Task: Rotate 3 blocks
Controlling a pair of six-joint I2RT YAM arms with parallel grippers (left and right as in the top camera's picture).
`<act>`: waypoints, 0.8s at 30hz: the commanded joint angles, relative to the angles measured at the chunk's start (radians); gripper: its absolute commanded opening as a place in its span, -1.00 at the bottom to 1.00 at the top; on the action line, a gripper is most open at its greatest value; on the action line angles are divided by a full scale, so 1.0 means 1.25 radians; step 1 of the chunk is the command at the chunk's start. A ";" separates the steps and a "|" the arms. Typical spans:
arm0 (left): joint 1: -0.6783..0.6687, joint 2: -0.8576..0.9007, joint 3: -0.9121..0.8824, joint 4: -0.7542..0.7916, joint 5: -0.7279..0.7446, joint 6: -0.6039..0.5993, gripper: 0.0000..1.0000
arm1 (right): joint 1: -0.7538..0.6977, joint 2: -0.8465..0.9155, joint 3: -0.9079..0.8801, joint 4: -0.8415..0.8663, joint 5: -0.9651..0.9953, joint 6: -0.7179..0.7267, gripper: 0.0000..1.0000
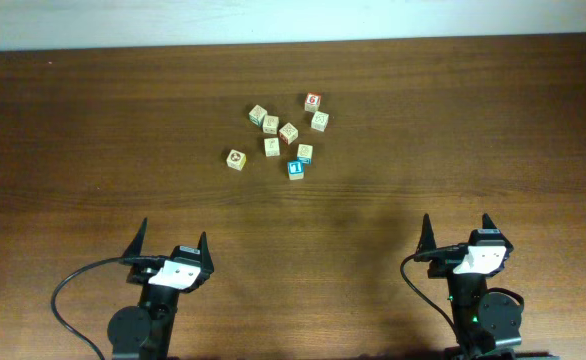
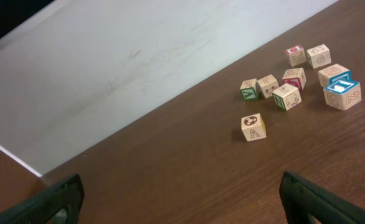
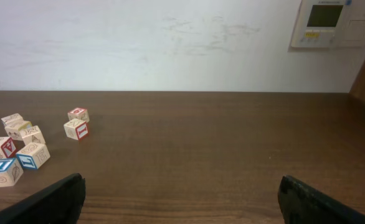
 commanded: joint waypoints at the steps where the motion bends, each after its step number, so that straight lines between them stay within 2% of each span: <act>1: -0.002 -0.002 -0.002 -0.006 -0.003 0.012 0.98 | -0.005 -0.002 -0.007 -0.001 0.020 -0.021 0.97; 20: -0.003 -0.002 -0.002 -0.006 -0.001 0.012 0.98 | -0.005 -0.002 -0.007 0.002 0.016 -0.021 0.97; 24: -0.003 -0.002 -0.002 0.012 0.054 -0.008 0.98 | -0.005 -0.002 -0.007 0.066 -0.083 0.020 0.97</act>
